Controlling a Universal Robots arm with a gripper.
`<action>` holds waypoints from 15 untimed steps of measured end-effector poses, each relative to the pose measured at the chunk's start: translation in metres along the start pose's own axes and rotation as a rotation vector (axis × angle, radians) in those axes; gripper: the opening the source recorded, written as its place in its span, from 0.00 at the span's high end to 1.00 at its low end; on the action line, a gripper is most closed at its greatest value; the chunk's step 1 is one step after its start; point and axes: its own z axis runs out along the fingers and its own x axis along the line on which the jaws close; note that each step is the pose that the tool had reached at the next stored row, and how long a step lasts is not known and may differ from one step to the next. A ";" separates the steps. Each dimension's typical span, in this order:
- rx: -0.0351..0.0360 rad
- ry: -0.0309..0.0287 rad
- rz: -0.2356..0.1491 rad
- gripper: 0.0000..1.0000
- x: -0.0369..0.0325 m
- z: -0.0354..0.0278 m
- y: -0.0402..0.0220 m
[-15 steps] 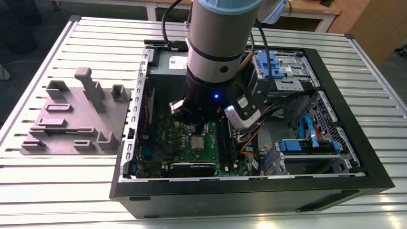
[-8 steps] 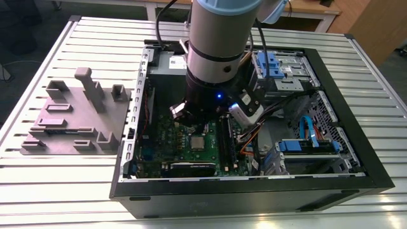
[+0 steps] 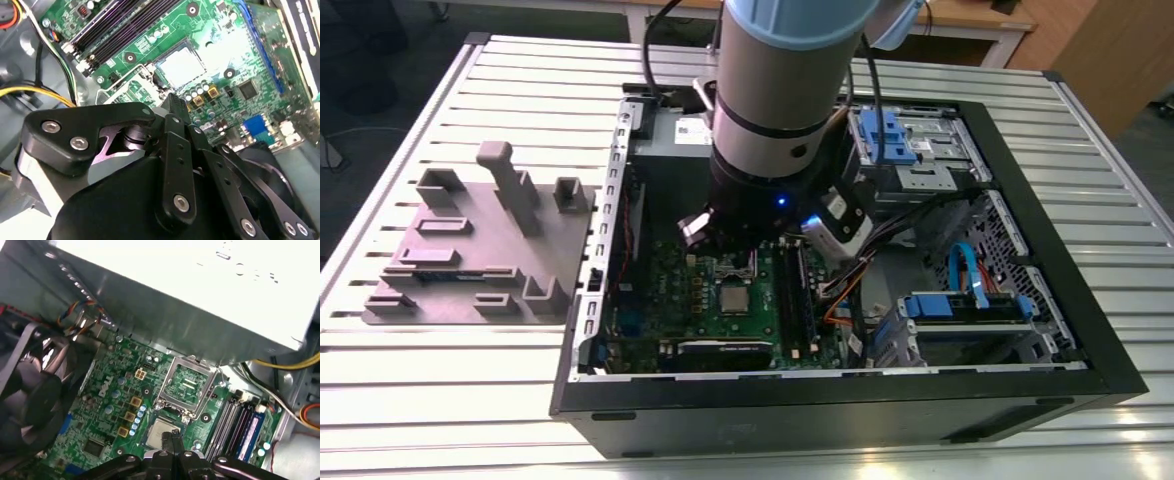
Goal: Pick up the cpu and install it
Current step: 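Close the cpu cover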
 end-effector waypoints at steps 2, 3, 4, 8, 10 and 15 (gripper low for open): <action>0.0007 0.0022 -0.038 0.89 0.0000 0.0012 -0.0002; 0.0008 0.0034 -0.055 0.89 0.0001 0.0020 -0.0003; 0.0010 0.0048 -0.073 0.89 0.0001 0.0027 -0.0003; 0.0009 0.0112 -0.145 0.89 0.0001 0.0059 -0.0007; 0.0007 0.0146 -0.182 0.89 0.0001 0.0072 -0.0008; -0.0267 0.0022 -0.226 0.89 -0.0017 0.0075 -0.0016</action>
